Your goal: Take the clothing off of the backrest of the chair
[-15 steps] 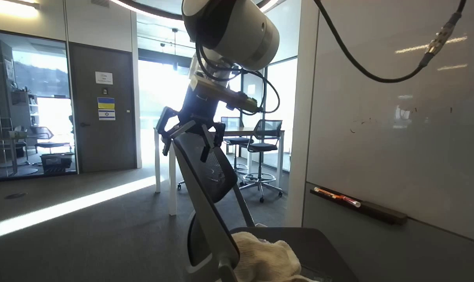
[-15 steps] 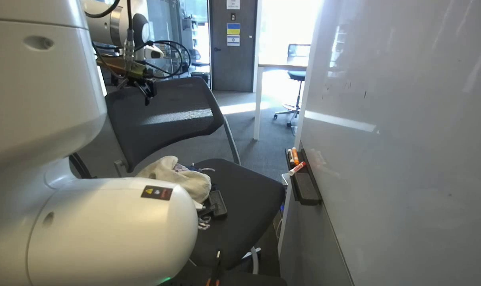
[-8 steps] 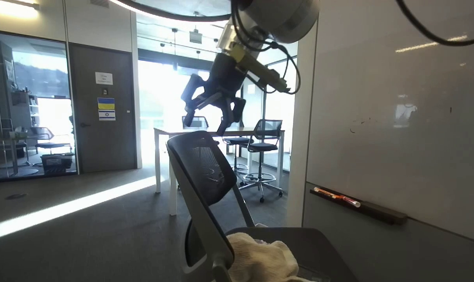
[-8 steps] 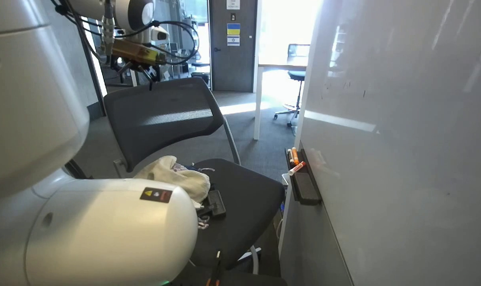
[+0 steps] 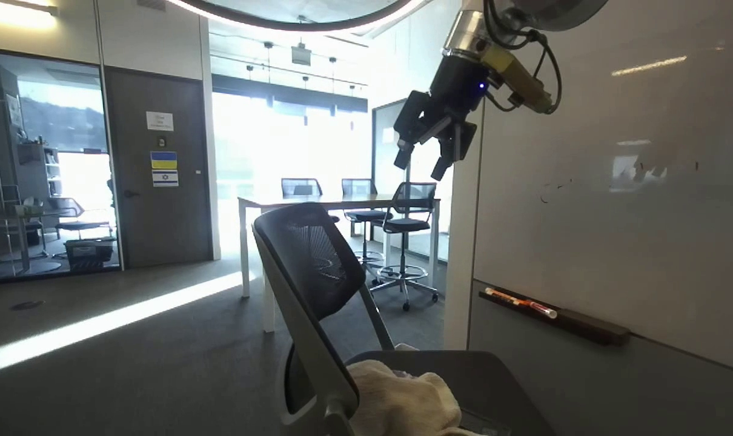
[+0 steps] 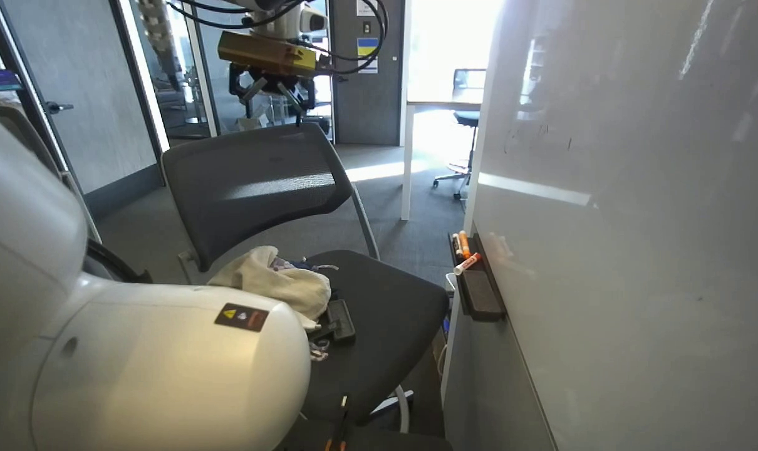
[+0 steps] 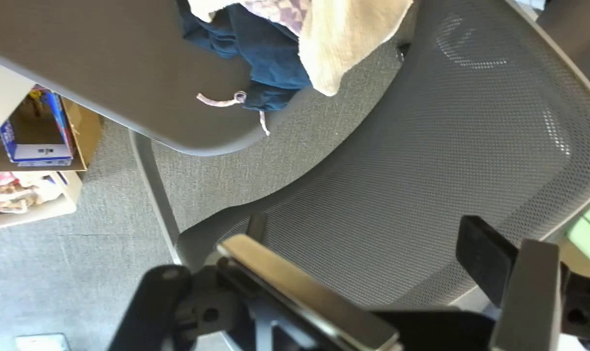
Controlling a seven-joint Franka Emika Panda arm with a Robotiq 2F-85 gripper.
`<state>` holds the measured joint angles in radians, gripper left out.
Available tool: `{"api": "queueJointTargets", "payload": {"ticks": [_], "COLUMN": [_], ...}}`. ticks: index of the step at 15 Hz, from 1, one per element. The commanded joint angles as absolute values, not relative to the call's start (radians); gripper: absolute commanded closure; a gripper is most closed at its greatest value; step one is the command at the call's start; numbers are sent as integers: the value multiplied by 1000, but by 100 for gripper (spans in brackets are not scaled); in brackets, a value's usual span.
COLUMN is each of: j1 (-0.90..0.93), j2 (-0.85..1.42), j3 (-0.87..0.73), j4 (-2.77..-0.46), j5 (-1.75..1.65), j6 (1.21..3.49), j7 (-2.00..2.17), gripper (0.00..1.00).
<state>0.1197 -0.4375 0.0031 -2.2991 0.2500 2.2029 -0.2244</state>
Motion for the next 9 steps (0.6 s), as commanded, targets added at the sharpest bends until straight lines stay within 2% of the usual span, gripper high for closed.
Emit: {"api": "queueJointTargets", "payload": {"ticks": [1,5,9], "j1": [81,52,78], "j2": [-518,-564,-513], "j3": [12,41,13], "j4": [-2361,-2393,-2373], "j5": [136,-15,24], "j6": [2166,2130,2143], "j7": [-208,-150,-179], "gripper": [0,0,0]}}
